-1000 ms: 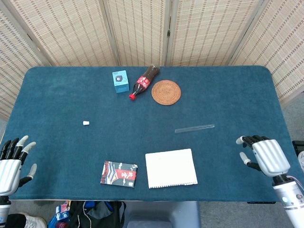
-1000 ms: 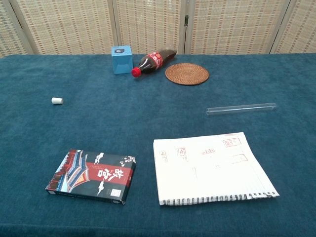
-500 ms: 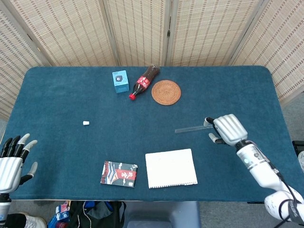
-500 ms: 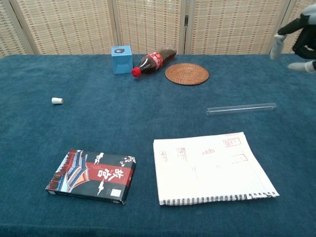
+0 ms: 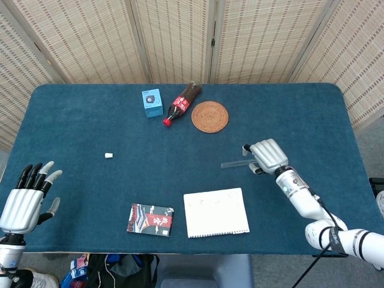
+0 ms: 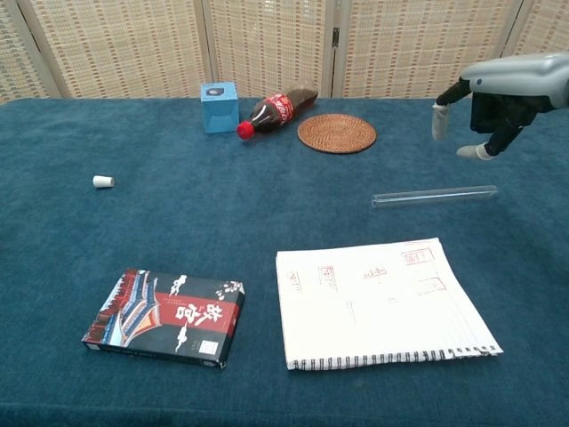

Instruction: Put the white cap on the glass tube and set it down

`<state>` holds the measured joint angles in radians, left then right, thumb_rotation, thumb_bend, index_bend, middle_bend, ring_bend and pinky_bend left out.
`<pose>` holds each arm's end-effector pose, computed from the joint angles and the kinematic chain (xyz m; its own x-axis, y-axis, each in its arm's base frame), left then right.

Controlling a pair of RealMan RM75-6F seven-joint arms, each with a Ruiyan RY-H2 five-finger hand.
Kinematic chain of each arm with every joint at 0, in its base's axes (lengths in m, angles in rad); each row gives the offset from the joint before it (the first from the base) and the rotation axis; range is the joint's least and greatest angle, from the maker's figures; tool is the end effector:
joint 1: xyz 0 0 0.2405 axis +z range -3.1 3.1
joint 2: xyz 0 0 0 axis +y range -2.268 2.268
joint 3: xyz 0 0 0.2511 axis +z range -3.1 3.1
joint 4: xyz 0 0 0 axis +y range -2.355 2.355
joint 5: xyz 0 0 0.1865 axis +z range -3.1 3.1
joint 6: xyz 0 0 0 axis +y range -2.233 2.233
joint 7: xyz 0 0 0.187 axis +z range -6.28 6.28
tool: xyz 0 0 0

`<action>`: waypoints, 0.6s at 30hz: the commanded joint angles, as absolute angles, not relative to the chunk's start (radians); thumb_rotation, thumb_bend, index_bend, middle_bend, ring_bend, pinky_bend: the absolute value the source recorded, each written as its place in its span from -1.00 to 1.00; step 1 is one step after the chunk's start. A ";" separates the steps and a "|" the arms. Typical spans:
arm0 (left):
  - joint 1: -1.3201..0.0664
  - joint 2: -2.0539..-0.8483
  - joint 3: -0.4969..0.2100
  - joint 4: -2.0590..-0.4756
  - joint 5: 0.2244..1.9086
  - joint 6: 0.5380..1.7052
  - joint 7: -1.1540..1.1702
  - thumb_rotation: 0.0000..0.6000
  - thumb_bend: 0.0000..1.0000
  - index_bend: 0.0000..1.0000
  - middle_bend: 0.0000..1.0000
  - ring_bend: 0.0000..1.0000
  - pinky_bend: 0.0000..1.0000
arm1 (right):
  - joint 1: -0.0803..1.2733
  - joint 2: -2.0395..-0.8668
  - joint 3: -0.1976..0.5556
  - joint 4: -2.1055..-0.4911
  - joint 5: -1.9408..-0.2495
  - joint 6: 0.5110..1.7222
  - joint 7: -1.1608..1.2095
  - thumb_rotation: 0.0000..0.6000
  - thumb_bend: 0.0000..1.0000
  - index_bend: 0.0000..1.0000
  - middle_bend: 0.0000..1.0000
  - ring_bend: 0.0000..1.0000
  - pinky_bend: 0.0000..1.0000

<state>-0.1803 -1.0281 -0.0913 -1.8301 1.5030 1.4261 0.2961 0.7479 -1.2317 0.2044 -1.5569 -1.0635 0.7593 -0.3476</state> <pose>-0.2367 0.2494 0.1839 0.5437 -0.0313 0.8387 0.8304 -0.1251 -0.5430 -0.1718 -0.3986 0.0712 0.5931 -0.2876 0.7520 -0.7962 -0.3484 0.4947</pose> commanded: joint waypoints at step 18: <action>-0.195 -1.041 -0.065 -1.825 1.511 1.401 0.290 1.00 -0.23 -0.63 -0.84 -0.92 -1.00 | 0.861 -1.486 0.137 -1.190 -0.991 0.647 -0.355 1.00 -0.41 -0.23 1.00 1.00 1.00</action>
